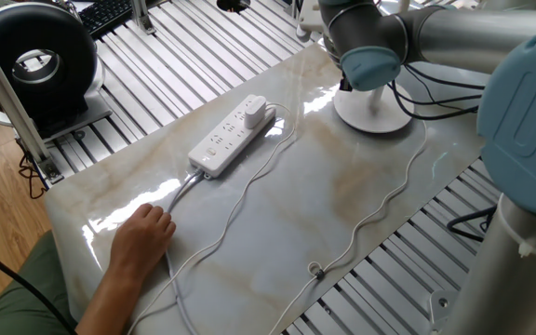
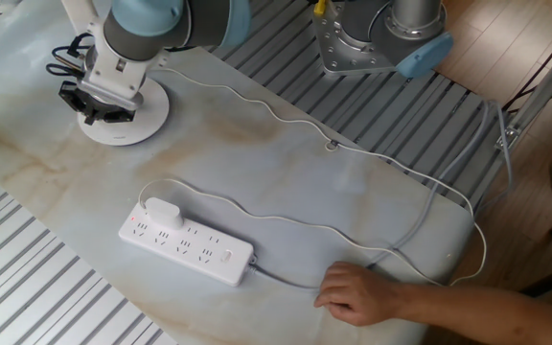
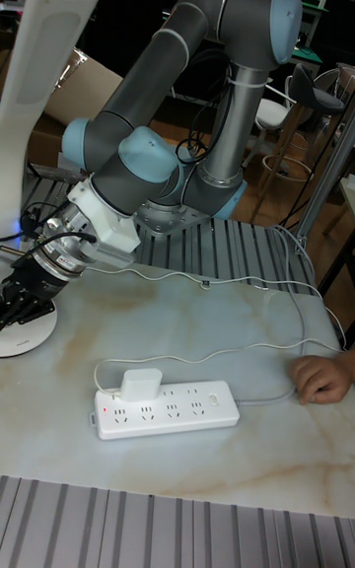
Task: Plug in the power cord of the desk lamp, turn on the socket, and light up the desk lamp
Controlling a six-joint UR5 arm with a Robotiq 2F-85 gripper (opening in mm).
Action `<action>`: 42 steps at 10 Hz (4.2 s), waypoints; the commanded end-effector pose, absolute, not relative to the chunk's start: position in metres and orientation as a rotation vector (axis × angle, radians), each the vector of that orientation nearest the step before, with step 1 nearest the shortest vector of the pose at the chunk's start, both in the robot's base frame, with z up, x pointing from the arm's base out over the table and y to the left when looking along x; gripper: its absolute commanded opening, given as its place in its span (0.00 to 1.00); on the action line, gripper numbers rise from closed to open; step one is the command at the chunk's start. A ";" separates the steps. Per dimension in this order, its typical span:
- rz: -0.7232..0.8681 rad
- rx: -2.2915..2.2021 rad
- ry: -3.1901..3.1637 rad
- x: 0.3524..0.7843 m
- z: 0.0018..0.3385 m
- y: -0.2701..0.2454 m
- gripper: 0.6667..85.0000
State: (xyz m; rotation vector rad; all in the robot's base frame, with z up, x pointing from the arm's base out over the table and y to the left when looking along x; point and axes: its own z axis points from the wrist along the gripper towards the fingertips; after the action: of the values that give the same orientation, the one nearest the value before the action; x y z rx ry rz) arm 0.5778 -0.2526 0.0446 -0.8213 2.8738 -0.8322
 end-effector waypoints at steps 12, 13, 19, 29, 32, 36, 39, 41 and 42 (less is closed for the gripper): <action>-0.949 -0.727 3.130 0.513 0.054 -0.276 0.00; -0.953 -0.724 3.139 0.510 0.055 -0.276 0.00; -0.963 -0.725 3.027 0.537 0.055 -0.277 0.00; -0.964 -0.696 2.996 0.538 0.025 -0.280 0.00; -0.988 -0.705 2.995 0.538 0.030 -0.278 0.00; -0.967 -0.712 2.960 0.553 0.030 -0.271 0.00; -0.940 -0.722 2.925 0.564 0.026 -0.267 0.00; -0.945 -0.728 2.919 0.564 0.025 -0.269 0.00; -0.943 -0.731 2.906 0.567 0.021 -0.271 0.00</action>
State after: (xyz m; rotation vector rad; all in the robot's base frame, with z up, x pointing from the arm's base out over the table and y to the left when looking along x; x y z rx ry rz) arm 0.5624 -0.2693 0.0263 -0.7396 2.9230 -0.9616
